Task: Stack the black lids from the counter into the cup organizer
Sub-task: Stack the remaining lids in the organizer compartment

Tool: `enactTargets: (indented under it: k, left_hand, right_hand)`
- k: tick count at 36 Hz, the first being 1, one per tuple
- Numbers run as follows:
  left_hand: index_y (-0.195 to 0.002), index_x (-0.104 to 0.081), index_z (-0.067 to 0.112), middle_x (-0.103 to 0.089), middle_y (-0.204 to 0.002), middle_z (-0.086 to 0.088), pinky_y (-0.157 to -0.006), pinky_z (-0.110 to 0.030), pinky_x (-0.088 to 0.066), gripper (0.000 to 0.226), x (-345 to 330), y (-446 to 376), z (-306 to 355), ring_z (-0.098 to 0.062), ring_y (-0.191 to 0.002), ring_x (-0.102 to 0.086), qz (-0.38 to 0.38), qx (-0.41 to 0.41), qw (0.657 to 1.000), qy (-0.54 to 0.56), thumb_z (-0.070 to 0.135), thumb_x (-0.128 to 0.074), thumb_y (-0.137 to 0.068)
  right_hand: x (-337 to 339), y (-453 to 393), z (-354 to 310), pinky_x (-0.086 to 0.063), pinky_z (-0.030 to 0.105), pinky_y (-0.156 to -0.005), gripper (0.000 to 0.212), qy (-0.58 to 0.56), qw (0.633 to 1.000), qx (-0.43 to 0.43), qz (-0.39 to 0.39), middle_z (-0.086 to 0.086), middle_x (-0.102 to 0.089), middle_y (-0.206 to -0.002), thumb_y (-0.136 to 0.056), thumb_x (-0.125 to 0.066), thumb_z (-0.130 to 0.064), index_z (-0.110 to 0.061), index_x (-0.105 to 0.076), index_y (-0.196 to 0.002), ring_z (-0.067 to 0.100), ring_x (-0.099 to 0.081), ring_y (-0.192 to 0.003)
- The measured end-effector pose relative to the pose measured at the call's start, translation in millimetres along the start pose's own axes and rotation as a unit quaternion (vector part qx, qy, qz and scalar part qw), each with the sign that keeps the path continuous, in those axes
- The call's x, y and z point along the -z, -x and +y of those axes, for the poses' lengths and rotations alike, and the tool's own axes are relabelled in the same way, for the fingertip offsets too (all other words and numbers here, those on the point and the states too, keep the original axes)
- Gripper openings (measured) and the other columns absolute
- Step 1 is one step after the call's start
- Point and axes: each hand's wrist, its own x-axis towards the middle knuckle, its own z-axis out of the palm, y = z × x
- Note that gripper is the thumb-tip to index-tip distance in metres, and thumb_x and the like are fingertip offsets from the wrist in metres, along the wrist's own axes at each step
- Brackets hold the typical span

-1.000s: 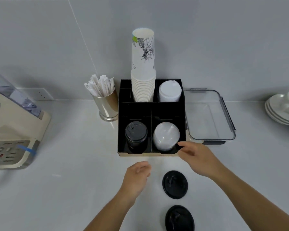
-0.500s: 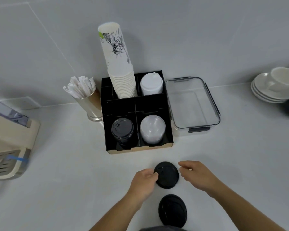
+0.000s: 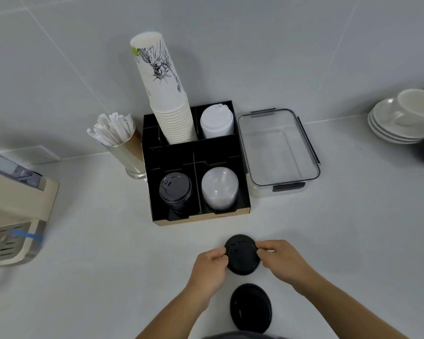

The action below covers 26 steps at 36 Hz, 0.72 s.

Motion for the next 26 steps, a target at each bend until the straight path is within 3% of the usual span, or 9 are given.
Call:
enactTargets:
  k: [4,9,15,18,22,26]
  left_hand:
    - [-0.131,-0.06,0.02,-0.061,-0.123,0.012,-0.098,-0.025,-0.042,0.04,0.0,7.5,5.8,-0.009,-0.111,-0.056,0.017,-0.016,1.0,0.021,0.02,-0.056,-0.091]
    - [-0.099,-0.072,0.039,-0.07,-0.114,0.017,-0.106,-0.033,-0.044,0.03,9.2,18.3,8.2,-0.005,-0.113,-0.059,0.014,-0.036,0.997,0.068,0.016,-0.056,-0.089]
    - [-0.114,-0.073,0.027,-0.072,-0.111,0.014,-0.102,-0.036,-0.049,0.03,24.9,21.8,11.6,-0.007,-0.106,-0.064,0.055,-0.058,0.991,0.111,0.016,-0.057,-0.09]
    - [-0.119,-0.069,0.022,-0.068,-0.119,0.007,-0.101,-0.034,-0.05,0.03,33.0,21.4,17.6,-0.007,-0.102,-0.065,0.072,-0.064,0.986,0.134,0.016,-0.058,-0.092]
    - [-0.121,-0.068,0.024,-0.067,-0.122,0.007,-0.1,-0.036,-0.05,0.032,44.2,20.6,25.8,-0.003,-0.099,-0.065,0.082,-0.086,0.983,0.143,0.019,-0.06,-0.091]
    - [-0.121,-0.068,0.026,-0.067,-0.121,0.01,-0.099,-0.036,-0.05,0.032,54.8,19.0,33.4,0.0,-0.096,-0.066,0.101,-0.11,0.977,0.155,0.02,-0.06,-0.091]
  right_hand:
    - [2.0,1.6,-6.6,-0.046,0.036,-0.101,0.034,-0.011,1.0,0.01,0.01,-0.003,-0.064,-0.125,-0.092,-0.055,-0.025,-0.022,-0.065,-0.124,0.017,-0.06,-0.112]
    - [4.0,5.6,-20.2,-0.046,0.024,-0.078,0.03,-0.037,0.999,0.034,0.019,-0.008,-0.066,-0.115,-0.093,-0.054,-0.024,-0.025,-0.067,-0.119,0.011,-0.065,-0.098]
    - [0.8,9.8,-42.8,-0.045,0.019,-0.067,0.027,-0.053,0.996,0.064,0.014,-0.01,-0.067,-0.107,-0.093,-0.054,-0.025,-0.03,-0.068,-0.116,0.007,-0.066,-0.093]
    - [0.5,10.5,-55.6,-0.046,0.019,-0.064,0.026,-0.063,0.995,0.076,0.01,-0.009,-0.069,-0.101,-0.093,-0.054,-0.024,-0.032,-0.069,-0.113,0.01,-0.068,-0.092]
    - [0.7,10.1,-72.2,-0.051,0.022,-0.072,0.028,-0.058,0.993,0.099,0.006,-0.007,-0.07,-0.105,-0.093,-0.055,-0.024,-0.03,-0.069,-0.117,0.01,-0.067,-0.095]
    - [0.2,8.5,-87.3,-0.047,0.019,-0.067,0.029,-0.042,0.991,0.123,0.01,-0.006,-0.071,-0.098,-0.091,-0.056,-0.028,-0.033,-0.068,-0.118,0.01,-0.068,-0.092]
